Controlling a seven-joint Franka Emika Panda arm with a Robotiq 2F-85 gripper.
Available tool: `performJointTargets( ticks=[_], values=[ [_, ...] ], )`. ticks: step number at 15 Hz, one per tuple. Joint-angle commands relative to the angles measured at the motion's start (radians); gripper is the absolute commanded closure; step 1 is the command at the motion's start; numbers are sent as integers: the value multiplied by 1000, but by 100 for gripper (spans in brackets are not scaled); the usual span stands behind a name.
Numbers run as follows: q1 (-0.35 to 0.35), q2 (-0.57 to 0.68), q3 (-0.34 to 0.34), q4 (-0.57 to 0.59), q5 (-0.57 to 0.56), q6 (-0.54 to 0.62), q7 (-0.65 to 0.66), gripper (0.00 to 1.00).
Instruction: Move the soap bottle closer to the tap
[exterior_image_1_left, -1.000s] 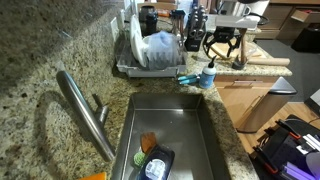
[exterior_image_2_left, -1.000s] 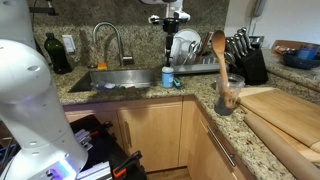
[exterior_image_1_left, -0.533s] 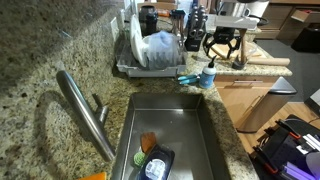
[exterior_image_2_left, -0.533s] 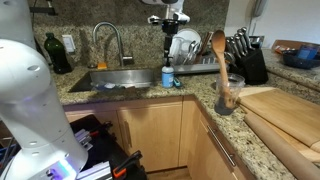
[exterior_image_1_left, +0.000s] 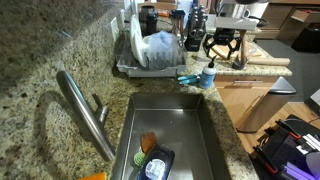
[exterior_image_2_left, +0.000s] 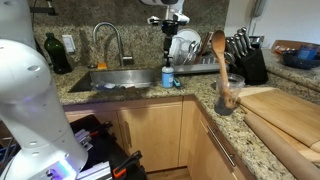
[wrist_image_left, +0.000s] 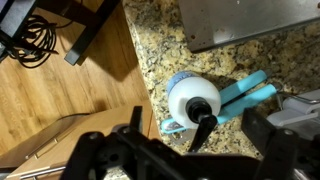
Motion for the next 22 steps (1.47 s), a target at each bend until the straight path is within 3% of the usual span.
performJointTargets(
  ticks=[1, 22],
  values=[
    [-3, 15, 3, -11, 2, -11, 5, 0],
    [2, 80, -3, -36, -3, 7, -7, 0]
  ],
)
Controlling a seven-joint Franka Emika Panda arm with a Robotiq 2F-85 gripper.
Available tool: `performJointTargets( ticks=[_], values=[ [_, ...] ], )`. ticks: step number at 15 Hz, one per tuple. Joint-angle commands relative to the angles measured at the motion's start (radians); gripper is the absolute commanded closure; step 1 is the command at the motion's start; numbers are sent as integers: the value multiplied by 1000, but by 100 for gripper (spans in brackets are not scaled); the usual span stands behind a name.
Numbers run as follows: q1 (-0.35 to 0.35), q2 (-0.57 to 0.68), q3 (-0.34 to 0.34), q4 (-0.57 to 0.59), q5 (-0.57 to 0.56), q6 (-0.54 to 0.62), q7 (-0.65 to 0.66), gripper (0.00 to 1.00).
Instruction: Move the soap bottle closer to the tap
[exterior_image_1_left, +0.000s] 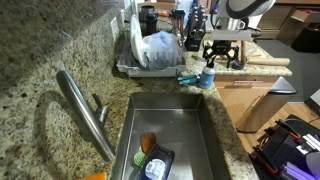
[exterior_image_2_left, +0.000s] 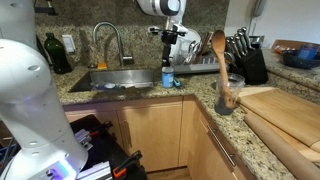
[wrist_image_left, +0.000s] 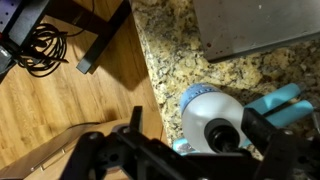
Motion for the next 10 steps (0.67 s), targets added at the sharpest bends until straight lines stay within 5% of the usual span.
performJointTargets(
  ticks=[1, 6, 7, 10],
  values=[
    [1, 19, -3, -14, -7, 4, -4, 0],
    [0, 16, 0, -4, 10, 3, -9, 0],
    [0, 15, 0, -5, 15, 9, -12, 25],
    [1, 14, 0, -2, 7, 7, -15, 41]
  ],
)
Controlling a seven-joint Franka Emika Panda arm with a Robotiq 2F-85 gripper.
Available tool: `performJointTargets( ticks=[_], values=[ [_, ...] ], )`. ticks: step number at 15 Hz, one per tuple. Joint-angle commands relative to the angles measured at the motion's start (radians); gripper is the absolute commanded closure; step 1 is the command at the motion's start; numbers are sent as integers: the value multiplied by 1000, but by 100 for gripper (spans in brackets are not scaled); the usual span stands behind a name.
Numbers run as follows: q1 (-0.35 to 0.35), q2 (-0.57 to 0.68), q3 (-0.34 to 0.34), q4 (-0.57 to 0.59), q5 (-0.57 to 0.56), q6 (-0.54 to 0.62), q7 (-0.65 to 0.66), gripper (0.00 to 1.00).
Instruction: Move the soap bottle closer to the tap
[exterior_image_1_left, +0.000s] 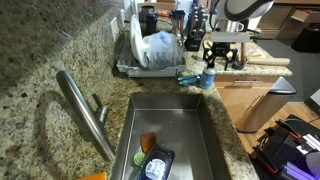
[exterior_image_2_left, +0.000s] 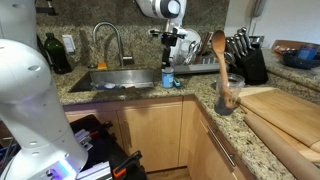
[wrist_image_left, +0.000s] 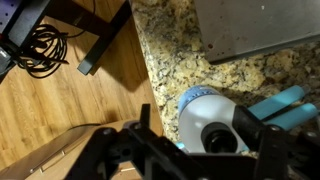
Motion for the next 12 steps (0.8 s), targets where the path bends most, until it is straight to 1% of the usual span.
performJointTargets(
  ticks=[1, 2, 3, 7, 8, 12],
  values=[
    [0, -2, -1, -3, 2, 3, -15, 50],
    [1, -3, -2, -2, -4, 4, -15, 56],
    [1, -4, -1, -1, -6, 2, -18, 65],
    [5, -7, -1, -3, -18, 8, -26, 95],
    [4, -9, 1, -4, -12, 12, -36, 99],
    [13, -17, 9, 5, -34, 71, -89, 100]
  ],
)
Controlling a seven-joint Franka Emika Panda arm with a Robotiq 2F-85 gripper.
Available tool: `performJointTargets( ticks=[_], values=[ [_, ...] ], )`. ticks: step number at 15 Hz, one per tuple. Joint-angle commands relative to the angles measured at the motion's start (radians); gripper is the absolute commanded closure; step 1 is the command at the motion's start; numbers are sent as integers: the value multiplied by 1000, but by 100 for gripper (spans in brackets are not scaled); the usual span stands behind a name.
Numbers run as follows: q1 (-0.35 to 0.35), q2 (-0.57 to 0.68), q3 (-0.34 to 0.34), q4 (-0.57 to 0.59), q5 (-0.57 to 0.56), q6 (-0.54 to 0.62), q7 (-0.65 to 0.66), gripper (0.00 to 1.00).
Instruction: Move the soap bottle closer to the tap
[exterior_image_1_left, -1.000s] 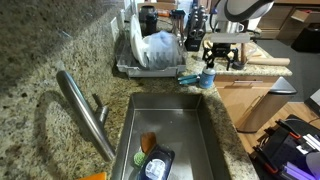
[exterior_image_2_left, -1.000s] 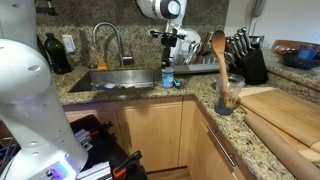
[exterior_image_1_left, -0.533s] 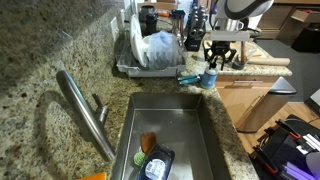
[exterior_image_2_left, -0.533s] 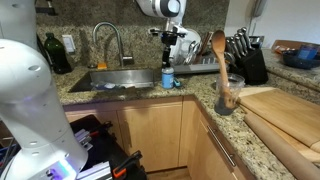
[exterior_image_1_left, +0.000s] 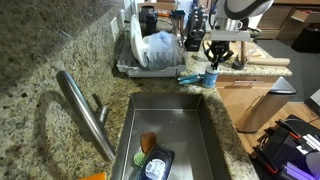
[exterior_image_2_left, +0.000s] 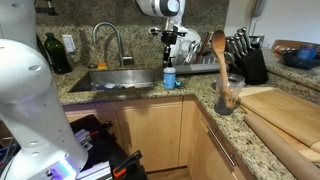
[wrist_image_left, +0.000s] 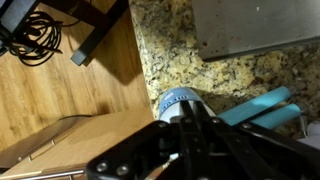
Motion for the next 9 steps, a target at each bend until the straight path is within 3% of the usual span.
performJointTargets(
  ticks=[1, 4, 9],
  values=[
    [11, -12, 9, 0, -29, 77, -58, 100],
    [33, -15, 30, 9, -33, 180, -105, 100],
    [72, -35, 77, 48, 3, 136, -153, 100]
  ],
)
